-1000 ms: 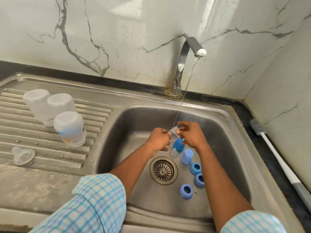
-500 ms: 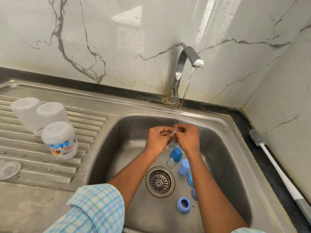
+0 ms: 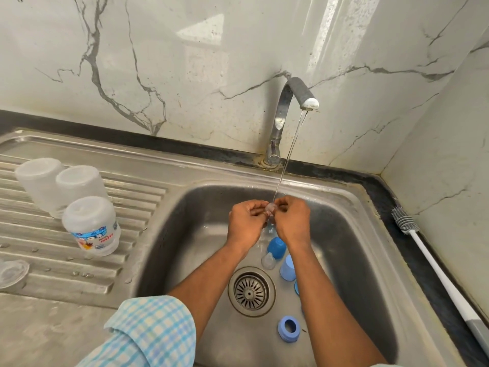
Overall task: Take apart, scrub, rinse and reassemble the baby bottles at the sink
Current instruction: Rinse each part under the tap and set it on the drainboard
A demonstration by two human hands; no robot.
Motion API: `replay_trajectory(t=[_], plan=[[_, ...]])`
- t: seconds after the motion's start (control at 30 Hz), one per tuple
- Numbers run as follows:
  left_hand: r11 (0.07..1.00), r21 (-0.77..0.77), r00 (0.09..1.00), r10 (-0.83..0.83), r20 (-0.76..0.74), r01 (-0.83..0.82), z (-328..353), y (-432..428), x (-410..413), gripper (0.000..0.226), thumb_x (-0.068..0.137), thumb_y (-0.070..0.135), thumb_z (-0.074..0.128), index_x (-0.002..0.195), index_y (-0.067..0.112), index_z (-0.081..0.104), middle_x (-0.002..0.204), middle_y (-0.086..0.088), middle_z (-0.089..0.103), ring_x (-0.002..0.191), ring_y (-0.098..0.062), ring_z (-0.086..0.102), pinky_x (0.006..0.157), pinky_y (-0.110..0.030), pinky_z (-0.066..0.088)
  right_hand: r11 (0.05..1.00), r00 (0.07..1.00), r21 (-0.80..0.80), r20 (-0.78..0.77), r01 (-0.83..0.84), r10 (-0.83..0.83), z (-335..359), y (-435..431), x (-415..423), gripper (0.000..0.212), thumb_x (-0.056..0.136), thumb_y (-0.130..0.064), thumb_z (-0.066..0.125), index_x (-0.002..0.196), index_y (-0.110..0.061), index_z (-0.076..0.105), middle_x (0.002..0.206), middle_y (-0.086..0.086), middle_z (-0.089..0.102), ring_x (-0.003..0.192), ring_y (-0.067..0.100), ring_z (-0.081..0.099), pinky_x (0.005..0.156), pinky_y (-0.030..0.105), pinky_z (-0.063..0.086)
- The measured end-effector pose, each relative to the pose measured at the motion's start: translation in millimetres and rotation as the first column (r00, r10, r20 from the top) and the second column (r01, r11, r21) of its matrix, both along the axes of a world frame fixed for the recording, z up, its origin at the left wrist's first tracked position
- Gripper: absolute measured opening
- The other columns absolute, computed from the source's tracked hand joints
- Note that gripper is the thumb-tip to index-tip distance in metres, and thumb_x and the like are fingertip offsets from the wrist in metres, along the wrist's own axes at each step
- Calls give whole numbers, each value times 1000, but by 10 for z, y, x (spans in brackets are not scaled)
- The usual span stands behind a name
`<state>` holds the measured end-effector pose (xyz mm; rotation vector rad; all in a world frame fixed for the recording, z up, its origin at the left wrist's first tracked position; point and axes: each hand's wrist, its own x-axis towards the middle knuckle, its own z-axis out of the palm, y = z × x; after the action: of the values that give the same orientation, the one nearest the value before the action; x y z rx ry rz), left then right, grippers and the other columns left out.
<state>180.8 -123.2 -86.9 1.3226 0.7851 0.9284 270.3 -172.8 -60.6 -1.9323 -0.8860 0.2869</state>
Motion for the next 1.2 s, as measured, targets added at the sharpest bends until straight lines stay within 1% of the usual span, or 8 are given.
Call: replay_trajectory(t=[0.1, 0.27, 0.4, 0.6, 0.7, 0.83, 1.03, 1.2], plan=[[999, -11, 999, 43, 12, -43, -29, 53, -8, 24, 88, -8, 64, 104, 9, 73, 93, -8, 76, 87, -18, 73, 79, -29, 59, 994, 994, 5, -19, -112, 112, -9, 12, -28, 29, 90, 2, 61, 116, -9, 69, 103, 6, 73, 92, 15, 70, 86, 38, 60], [1000, -7, 999, -17, 29, 18, -26, 41, 9, 23, 88, -5, 65, 106, 7, 73, 94, -8, 76, 89, -19, 73, 81, -30, 59, 999, 999, 27, 25, -27, 27, 32, -30, 22, 12, 88, -5, 69, 94, -12, 76, 77, -4, 72, 71, 8, 69, 69, 26, 58], [995, 87, 997, -50, -54, 55, -27, -4, 58, 25, 92, 1, 63, 110, 14, 73, 94, 1, 76, 89, -8, 70, 80, -21, 56, 1000, 997, -15, 71, 17, -16, 44, -54, 21, 11, 84, -4, 73, 82, -14, 74, 69, -5, 68, 65, 8, 68, 66, 29, 60], [990, 141, 989, 4, -145, 16, -58, 30, 57, 22, 93, 4, 61, 101, 17, 78, 87, 4, 76, 85, -9, 72, 80, -28, 58, 979, 985, -112, 6, -168, 170, 69, -67, 31, 18, 90, 0, 63, 95, -11, 75, 83, 0, 71, 78, 7, 67, 69, 18, 53], [987, 152, 981, 73, -180, -45, -68, 51, 27, 18, 90, 2, 65, 94, 12, 79, 78, 1, 75, 72, -9, 70, 67, -23, 56, 973, 978, -105, -35, -207, 204, 78, -59, 8, 22, 88, 7, 62, 94, -9, 76, 86, 4, 73, 82, 13, 70, 77, 23, 58], [989, 122, 974, 111, -199, -88, -47, 84, 16, 10, 86, 3, 72, 89, 10, 78, 77, -3, 75, 73, -21, 73, 69, -36, 62, 992, 985, -21, -126, -121, 117, 99, -76, 71, 14, 81, -1, 77, 80, -14, 70, 77, 6, 72, 74, 20, 72, 71, 32, 62], [980, -152, 989, -118, 88, 130, 118, -28, 14, 18, 92, -8, 58, 94, 3, 72, 81, -8, 74, 76, -16, 73, 66, -25, 59, 998, 969, 52, -241, -36, 47, 96, -77, 107, 41, 82, -40, 78, 113, -18, 63, 102, 2, 69, 94, 17, 69, 82, 37, 60], [914, -305, 950, -199, 241, 269, 93, 10, -8, 19, 97, -2, 53, 109, 0, 69, 88, -13, 74, 82, -20, 72, 74, -30, 61, 990, 931, 92, -340, -108, 133, 125, -138, 170, 18, 85, -26, 77, 92, -9, 72, 82, 8, 75, 78, 23, 73, 74, 34, 62]])
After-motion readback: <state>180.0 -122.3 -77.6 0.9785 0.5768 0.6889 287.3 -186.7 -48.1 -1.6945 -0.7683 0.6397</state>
